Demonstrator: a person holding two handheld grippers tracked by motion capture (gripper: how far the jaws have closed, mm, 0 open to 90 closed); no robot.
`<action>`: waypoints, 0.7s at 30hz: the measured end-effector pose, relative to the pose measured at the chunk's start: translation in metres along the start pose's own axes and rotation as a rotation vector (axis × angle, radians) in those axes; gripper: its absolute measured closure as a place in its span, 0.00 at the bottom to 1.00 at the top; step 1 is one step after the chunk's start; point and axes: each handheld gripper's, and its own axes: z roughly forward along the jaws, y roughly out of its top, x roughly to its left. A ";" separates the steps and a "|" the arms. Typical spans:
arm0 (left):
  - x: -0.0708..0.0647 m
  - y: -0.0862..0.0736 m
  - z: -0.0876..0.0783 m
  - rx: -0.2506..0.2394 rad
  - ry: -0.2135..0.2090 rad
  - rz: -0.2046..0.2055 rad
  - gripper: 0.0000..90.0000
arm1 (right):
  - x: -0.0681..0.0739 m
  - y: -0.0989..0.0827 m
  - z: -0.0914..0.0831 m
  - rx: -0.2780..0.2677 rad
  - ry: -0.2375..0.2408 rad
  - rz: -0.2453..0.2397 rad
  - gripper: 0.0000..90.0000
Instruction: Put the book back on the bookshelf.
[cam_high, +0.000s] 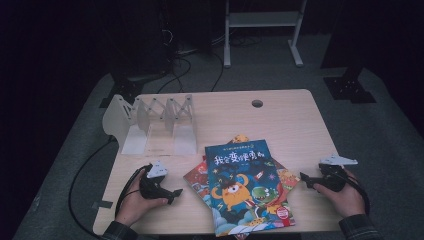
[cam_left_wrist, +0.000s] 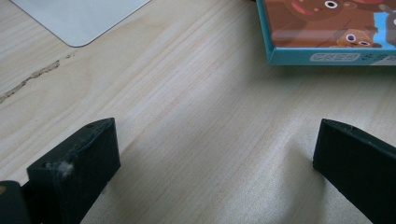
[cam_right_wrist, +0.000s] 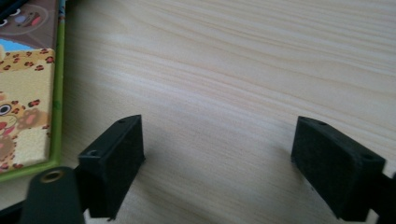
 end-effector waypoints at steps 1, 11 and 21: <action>0.000 0.000 0.000 0.000 0.000 0.000 0.00 | 0.000 0.000 -0.001 0.001 0.002 -0.001 0.22; 0.004 0.003 -0.011 0.008 -0.023 -0.012 0.24 | 0.000 0.011 -0.013 0.031 0.027 0.044 0.42; 0.002 0.010 -0.022 -0.024 -0.035 -0.090 0.38 | 0.011 0.029 -0.030 -0.052 0.072 0.059 0.52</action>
